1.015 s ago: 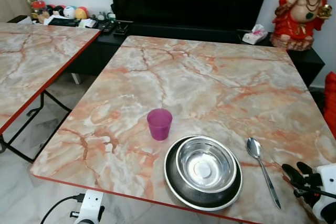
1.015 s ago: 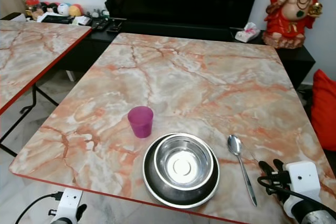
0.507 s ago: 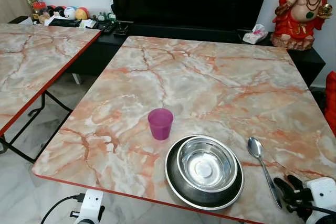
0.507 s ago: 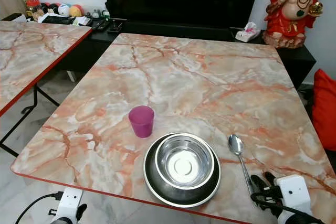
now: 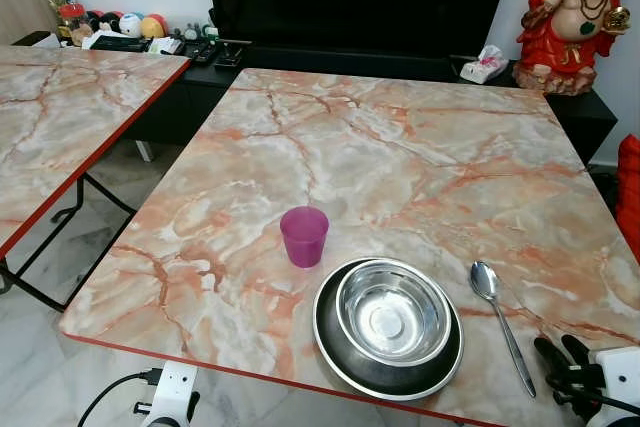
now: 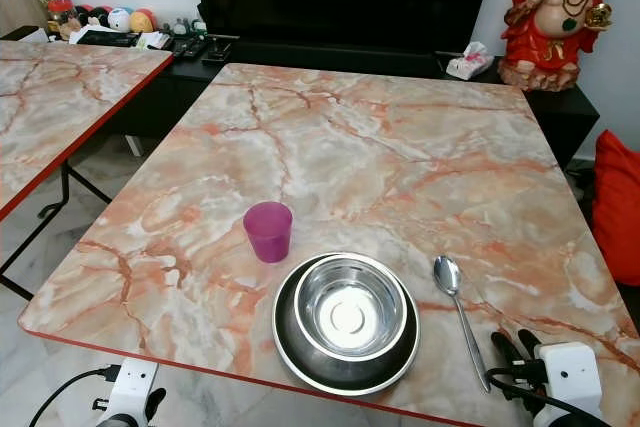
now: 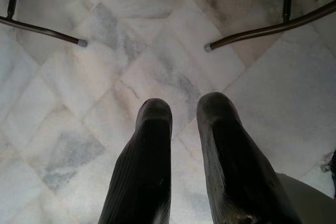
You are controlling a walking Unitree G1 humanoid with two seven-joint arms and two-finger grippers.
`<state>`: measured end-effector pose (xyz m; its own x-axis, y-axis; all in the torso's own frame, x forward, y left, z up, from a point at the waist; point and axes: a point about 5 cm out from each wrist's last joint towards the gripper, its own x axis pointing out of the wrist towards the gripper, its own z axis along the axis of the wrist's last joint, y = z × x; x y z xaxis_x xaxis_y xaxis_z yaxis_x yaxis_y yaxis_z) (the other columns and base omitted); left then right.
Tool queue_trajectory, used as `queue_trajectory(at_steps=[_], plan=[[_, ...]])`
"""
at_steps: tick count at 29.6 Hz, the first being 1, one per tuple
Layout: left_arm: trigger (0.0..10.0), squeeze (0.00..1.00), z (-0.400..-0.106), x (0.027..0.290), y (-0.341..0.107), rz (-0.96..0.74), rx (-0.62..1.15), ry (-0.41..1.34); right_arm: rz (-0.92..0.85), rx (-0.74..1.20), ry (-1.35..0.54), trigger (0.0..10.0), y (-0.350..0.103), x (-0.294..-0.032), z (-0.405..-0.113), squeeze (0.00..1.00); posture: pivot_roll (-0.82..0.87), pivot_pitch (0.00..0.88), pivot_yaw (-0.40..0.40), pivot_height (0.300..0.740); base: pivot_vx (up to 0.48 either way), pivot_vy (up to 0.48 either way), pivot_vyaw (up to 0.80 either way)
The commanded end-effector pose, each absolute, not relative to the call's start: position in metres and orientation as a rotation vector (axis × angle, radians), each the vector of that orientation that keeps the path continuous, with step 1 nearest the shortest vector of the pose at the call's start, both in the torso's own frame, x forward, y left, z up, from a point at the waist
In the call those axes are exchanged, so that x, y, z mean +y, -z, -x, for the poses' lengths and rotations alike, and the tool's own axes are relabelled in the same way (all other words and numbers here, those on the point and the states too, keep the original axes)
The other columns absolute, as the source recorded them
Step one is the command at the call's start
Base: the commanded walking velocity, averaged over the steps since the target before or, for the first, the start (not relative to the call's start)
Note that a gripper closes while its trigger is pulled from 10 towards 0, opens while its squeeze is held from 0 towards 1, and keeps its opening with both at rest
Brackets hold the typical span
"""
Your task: Setting the table
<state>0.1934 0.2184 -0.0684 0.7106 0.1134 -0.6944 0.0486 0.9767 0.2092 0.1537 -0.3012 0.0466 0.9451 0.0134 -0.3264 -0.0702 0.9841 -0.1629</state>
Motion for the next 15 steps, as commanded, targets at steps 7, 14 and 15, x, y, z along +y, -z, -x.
queue_trajectory(at_steps=[7,14,15], plan=[[10.0,0.0,-0.1932,0.2195,0.0682,-0.235,0.78,-0.027,0.165,0.344,-0.085,10.0,-0.0417,-0.2978,-0.1497,0.0,0.04,0.0,0.007,0.74,0.0,0.0,0.0],[10.0,0.0,-0.1934,0.2191,0.0681,-0.235,0.778,-0.028,0.168,0.352,-0.084,10.0,-0.0384,-0.2995,-0.1473,0.0,0.04,0.0,0.006,0.74,0.0,0.0,0.0],[10.0,0.0,-0.1934,0.2192,0.0681,-0.235,0.778,-0.028,0.169,0.354,-0.081,10.0,-0.038,-0.3,-0.147,0.0,0.04,0.0,0.006,0.74,0.0,0.0,0.0]])
